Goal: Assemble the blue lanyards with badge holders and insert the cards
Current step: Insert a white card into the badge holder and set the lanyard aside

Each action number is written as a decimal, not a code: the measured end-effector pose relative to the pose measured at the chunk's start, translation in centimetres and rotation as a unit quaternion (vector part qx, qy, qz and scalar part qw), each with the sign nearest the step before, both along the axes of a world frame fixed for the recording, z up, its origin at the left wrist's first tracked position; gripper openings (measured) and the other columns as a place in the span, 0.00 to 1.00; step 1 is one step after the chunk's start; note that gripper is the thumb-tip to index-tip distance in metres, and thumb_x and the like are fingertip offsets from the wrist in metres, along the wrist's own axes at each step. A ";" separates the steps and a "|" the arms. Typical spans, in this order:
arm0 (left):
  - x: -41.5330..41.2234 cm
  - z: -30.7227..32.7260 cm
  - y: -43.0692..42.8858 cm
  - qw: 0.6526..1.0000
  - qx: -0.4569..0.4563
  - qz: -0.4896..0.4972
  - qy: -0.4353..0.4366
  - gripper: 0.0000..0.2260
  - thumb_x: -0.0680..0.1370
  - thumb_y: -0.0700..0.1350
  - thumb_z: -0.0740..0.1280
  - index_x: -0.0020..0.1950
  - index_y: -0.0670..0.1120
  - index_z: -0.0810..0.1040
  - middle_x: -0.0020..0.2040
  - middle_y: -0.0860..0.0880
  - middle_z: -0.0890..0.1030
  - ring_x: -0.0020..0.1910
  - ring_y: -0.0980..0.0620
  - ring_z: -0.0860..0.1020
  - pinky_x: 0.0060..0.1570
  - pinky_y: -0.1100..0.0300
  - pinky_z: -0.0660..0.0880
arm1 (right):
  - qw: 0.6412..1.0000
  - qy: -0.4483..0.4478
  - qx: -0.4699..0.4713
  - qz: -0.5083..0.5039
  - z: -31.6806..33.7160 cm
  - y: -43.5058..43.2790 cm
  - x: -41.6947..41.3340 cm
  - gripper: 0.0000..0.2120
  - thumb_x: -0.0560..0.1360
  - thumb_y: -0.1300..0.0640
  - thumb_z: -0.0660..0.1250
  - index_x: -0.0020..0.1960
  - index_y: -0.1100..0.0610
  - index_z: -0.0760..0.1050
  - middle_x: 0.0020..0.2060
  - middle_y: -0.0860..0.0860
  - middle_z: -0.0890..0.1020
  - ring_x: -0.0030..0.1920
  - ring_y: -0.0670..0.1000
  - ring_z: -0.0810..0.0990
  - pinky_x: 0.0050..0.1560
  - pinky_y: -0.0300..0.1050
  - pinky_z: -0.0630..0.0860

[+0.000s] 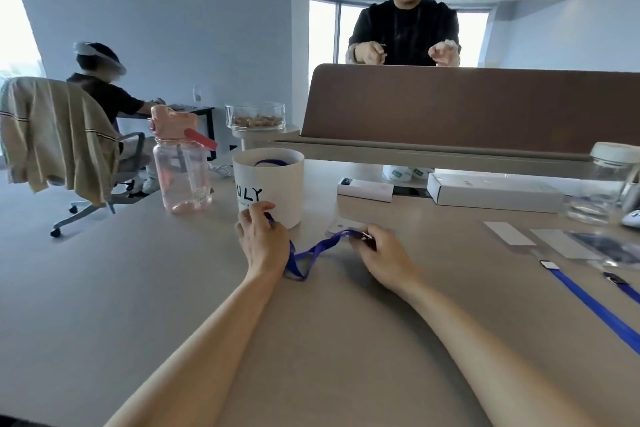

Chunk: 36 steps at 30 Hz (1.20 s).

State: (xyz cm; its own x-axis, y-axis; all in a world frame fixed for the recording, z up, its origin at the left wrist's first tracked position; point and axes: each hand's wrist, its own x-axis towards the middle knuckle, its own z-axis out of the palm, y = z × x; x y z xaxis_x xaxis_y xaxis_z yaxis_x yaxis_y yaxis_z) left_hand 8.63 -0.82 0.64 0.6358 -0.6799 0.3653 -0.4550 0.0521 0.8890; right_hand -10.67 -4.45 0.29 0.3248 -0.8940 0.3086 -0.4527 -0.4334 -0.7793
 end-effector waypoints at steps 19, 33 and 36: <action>-0.8 -0.7 1.4 0.917 0.054 -0.067 -0.390 0.10 0.77 0.47 0.56 0.47 0.50 0.77 0.41 0.51 0.83 0.44 0.46 0.78 0.55 0.56 0.64 | 0.983 -0.142 -0.036 -0.109 -0.1 0.9 -1.6 0.09 0.77 0.52 0.69 0.41 0.56 0.80 0.28 0.45 0.75 0.29 0.42 0.70 0.31 0.33 0.65; -2.9 -0.5 1.7 0.936 0.081 -0.279 -0.197 0.09 0.79 0.42 0.61 0.53 0.52 0.78 0.41 0.55 0.80 0.45 0.52 0.75 0.48 0.60 0.69 | 0.998 -0.053 -0.010 -0.035 0.1 1.2 -1.5 0.06 0.79 0.52 0.65 0.47 0.50 0.80 0.39 0.47 0.83 0.38 0.42 0.78 0.37 0.30 0.69; -2.5 -0.7 1.5 0.928 0.124 -0.255 -0.241 0.10 0.77 0.40 0.59 0.50 0.51 0.79 0.44 0.53 0.80 0.49 0.49 0.75 0.48 0.58 0.69 | 0.993 0.091 -0.037 -0.066 -0.3 0.5 -1.9 0.15 0.82 0.46 0.54 0.58 0.49 0.78 0.56 0.49 0.81 0.58 0.50 0.77 0.57 0.43 0.72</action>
